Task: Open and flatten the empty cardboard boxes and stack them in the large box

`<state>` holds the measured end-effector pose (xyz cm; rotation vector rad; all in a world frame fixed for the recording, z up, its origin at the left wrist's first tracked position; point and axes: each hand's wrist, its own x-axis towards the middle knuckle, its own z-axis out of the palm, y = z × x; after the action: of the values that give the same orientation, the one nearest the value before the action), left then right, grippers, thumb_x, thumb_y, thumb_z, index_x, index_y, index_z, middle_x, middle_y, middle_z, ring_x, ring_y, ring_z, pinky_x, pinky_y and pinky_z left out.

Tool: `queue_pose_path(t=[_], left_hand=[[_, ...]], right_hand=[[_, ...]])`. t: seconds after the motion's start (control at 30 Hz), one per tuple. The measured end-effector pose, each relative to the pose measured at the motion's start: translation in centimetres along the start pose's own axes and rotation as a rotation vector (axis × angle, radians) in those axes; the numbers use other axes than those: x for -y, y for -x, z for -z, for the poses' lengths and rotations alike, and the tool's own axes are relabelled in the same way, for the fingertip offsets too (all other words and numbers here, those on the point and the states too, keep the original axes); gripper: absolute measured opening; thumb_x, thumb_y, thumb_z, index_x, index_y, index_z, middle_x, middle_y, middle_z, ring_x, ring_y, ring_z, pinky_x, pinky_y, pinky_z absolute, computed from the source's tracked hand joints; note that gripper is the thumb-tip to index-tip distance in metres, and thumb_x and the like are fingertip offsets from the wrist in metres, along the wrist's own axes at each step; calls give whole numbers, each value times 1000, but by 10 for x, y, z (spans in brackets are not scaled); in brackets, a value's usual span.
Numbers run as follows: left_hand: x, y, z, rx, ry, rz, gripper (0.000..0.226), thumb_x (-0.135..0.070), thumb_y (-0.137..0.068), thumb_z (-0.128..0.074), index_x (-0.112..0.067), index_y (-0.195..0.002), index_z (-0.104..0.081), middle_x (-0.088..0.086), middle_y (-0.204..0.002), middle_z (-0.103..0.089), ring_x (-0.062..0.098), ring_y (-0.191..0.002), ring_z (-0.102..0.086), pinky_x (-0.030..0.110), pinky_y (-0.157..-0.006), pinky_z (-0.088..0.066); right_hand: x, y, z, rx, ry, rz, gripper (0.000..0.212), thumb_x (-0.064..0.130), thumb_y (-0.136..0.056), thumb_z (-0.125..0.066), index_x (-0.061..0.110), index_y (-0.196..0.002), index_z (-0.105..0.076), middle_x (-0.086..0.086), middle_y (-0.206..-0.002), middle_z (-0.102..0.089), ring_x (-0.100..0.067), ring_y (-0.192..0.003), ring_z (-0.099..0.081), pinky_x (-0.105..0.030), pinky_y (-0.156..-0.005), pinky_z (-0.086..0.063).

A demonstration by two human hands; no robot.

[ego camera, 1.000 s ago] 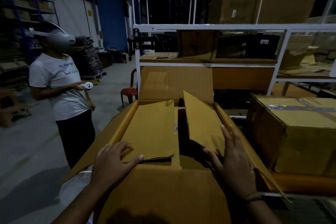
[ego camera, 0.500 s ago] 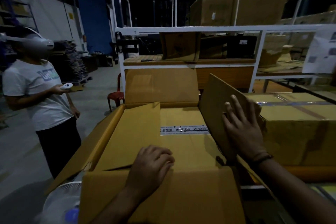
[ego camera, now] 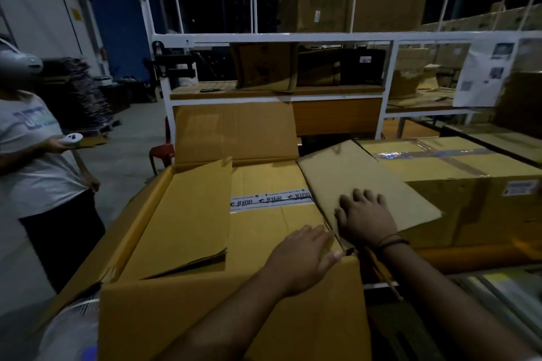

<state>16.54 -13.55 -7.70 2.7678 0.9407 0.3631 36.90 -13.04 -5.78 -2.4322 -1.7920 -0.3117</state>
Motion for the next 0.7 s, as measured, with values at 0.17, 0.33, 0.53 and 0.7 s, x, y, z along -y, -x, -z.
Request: queue_pose_path(t=[0.17,0.33,0.53,0.7], left_hand=[[-19,-29,-18,42,-93,20,93,-74,-101,-20,-11,-164,3,10,-172,8,24,-159,7,39,-128,2],[-21,-44,-24,0,-100,27,102,-81,-95,-28,-13,-165,2,8,-173,8,24,-159,6,40,-128,2],[-26,-58,-26,0,-116,34,109,-84,-89,-39,-14,-165,-4,8,-173,3,27,-159,2,40,-126,1],[-29,-64,-30,-25,-145,36,110,-86,-87,-40,-14,-165,-8,9,-173,-1,28,-159,-2,41,-127,-3]], right_hand=[[-6,-2,-20,32,-434,-99,45,46,-105,-38,25,-140,-57,-9,-144,-57,-30,-132,-51,-48,-108,-41],[-12,0,-34,28,-766,-164,43,40,-108,-42,27,-146,-57,-5,-149,-57,-26,-133,-55,-38,-102,-45],[-19,0,-51,139,-1013,-182,42,42,-110,-39,33,-149,-53,1,-154,-51,-22,-138,-49,-33,-100,-38],[-21,4,-61,149,-1038,-183,43,45,-111,-33,40,-151,-48,2,-155,-51,-20,-136,-50,-35,-101,-40]])
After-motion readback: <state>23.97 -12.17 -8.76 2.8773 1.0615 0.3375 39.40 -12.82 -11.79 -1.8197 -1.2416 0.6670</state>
